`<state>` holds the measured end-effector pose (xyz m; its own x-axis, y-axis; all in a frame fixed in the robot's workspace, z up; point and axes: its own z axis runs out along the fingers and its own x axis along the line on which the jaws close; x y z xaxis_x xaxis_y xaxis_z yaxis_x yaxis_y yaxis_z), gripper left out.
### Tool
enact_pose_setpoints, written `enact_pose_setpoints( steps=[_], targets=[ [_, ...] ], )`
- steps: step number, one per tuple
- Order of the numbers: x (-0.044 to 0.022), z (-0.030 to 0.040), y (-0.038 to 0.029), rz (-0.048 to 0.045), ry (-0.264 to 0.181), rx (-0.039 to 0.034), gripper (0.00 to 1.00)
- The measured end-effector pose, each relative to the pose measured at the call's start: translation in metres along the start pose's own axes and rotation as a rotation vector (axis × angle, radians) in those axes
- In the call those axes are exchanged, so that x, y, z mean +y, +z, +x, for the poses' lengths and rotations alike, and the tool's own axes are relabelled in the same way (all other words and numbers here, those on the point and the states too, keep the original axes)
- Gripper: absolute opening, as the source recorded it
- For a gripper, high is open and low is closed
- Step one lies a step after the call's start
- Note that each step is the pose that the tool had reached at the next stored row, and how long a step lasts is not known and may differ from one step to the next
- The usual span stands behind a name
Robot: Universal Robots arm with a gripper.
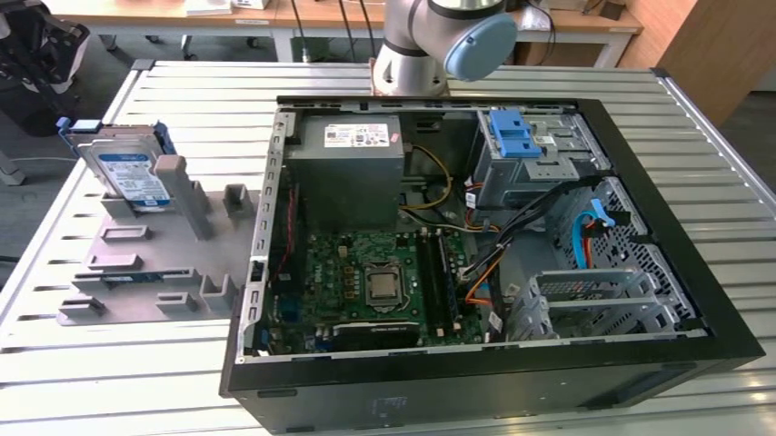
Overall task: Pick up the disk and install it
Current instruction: 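Pick up the disk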
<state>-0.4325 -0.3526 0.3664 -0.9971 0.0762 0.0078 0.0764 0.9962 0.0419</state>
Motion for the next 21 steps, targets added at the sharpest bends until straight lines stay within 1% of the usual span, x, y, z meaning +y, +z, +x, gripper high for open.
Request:
enact_pose_setpoints(
  steps=[11,16,21],
  targets=[
    [0.0,0.0005,0.0,0.0002,-0.026,0.001,0.11],
    [-0.0001,0.0006,0.0,0.0004,-0.049,0.0021,0.11],
    [0.0,0.0006,0.0,0.0004,-0.052,0.0022,0.11]
  ],
)
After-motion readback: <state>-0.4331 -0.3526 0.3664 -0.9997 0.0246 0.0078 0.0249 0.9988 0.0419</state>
